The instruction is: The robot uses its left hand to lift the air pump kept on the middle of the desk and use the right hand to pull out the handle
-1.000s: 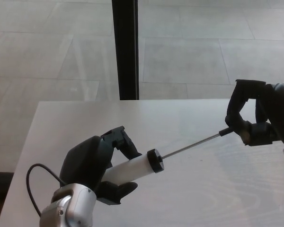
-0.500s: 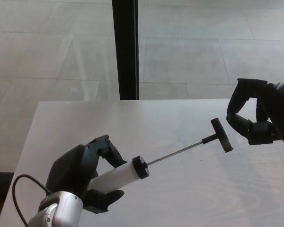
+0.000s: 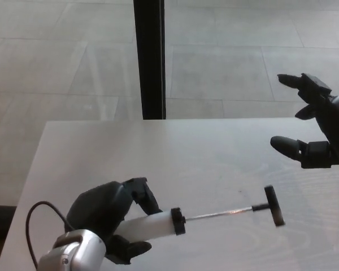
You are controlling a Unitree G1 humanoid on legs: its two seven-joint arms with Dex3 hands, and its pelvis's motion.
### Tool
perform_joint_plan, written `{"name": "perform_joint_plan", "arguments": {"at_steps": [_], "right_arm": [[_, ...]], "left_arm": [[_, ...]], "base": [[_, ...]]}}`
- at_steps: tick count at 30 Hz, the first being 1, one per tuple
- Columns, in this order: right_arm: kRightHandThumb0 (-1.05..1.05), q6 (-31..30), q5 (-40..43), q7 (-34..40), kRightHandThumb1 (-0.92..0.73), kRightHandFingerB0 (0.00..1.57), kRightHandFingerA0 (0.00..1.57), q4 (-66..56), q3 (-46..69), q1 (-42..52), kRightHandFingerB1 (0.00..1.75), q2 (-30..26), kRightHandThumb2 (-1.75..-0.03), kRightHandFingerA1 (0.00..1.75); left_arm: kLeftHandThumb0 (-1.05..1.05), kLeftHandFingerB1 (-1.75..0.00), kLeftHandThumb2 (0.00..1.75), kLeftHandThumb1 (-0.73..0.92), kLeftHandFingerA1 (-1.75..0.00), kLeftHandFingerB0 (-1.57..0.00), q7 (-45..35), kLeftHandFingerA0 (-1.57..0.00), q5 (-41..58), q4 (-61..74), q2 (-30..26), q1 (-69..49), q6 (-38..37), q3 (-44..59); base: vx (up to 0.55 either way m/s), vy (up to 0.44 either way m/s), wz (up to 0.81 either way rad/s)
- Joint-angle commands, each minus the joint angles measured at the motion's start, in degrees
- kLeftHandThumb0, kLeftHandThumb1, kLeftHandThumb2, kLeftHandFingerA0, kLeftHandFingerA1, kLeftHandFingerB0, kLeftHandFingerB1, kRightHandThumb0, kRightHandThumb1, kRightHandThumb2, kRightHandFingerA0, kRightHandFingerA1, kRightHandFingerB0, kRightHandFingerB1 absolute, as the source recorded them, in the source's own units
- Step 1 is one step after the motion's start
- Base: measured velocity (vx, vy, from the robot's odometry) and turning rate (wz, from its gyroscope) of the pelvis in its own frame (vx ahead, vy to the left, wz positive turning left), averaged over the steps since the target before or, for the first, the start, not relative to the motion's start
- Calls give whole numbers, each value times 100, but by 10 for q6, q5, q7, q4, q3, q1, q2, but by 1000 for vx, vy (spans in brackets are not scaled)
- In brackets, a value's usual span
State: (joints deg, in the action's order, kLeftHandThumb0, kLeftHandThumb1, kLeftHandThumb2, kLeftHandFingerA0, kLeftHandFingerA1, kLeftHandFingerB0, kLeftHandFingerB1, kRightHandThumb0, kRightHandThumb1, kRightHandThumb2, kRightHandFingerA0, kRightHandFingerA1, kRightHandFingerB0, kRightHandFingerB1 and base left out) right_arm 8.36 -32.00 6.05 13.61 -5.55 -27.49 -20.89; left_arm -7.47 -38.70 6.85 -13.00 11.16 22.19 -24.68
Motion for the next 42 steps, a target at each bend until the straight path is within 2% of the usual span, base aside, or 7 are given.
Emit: {"name": "perform_joint_plan", "arguments": {"at_steps": [1,10,11,14,33,34,42], "right_arm": [[-49,-92,0,-37,-74,19,45,-15,19,-16,32,-17,-62,58],[-46,-102,3,-26,-72,31,45,-14,22,-24,38,-10,-61,66],[-46,-101,3,-23,-72,31,45,-11,22,-27,39,-9,-61,68],[-50,-105,4,-25,-57,28,44,-15,23,-26,52,-11,-90,69],[-49,-109,9,-19,-56,34,49,-17,28,-19,54,-16,-91,72],[-49,-106,13,-20,-56,33,49,-17,29,-18,54,-17,-91,74],[-50,-129,30,-29,-56,32,48,-29,49,-13,53,-19,-90,71]], "left_arm": [[-30,-77,70,72,-129,-72,-73,-80,-138,-66,-64,67,-19,-116],[-45,-48,63,80,-97,-28,-181,-68,-268,-117,-88,172,12,-226],[-50,-56,96,54,-96,-24,-190,-74,-268,-120,-86,182,20,-228],[-48,-44,62,78,-99,-34,-183,-66,-261,-122,-85,185,28,-230],[-68,-45,60,65,-82,-28,-33,-36,-245,-89,-164,171,-106,-201],[-40,-51,98,36,-57,0,-61,-6,-136,-77,-137,152,-107,-138],[-100,0,98,62,-16,0,-148,0,195,-43,-50,124,-119,129]], "base": [[0,0,0],[0,0,0],[0,0,0],[0,0,0],[0,0,0],[0,0,0],[0,0,0]]}}
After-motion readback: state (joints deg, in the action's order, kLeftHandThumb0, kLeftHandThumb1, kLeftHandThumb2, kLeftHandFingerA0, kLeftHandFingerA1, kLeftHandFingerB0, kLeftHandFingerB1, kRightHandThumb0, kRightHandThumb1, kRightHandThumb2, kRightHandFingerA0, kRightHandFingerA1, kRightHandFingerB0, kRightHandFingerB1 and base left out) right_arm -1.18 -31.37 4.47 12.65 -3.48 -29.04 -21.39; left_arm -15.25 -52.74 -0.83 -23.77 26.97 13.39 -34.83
